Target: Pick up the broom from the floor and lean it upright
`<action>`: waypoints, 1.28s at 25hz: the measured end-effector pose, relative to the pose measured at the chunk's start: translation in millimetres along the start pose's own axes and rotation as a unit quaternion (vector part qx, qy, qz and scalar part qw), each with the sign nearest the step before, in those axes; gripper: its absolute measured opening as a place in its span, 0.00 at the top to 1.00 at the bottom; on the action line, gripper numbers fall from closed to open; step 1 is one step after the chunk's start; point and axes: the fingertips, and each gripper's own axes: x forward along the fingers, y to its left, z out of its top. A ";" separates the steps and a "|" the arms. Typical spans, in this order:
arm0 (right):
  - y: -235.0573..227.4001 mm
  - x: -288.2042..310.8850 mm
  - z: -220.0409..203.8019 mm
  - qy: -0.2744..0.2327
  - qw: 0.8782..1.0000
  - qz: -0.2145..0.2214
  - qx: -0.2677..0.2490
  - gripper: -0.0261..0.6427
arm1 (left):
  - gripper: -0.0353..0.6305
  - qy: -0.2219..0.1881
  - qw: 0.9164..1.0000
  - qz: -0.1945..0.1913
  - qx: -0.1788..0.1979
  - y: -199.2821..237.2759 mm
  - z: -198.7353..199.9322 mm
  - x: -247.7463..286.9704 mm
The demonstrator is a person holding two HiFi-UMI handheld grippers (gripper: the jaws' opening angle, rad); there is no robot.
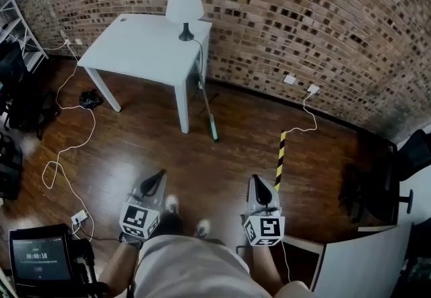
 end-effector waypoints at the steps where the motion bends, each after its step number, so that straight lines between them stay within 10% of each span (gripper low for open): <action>1: 1.8 -3.9 1.6 -0.004 1.000 0.002 0.002 0.94 | 0.94 -0.002 1.000 -0.002 0.002 -1.3 0.5 -3.5; 17: 88.0 -3.0 28.6 -0.039 0.999 0.024 -0.005 0.94 | 0.94 -0.028 0.999 0.017 0.011 40.9 13.1 -35.5; 32: 77.6 -6.7 34.0 -0.025 0.999 -0.026 -0.018 0.94 | 0.94 -0.047 0.999 -0.018 0.018 42.9 23.7 -24.0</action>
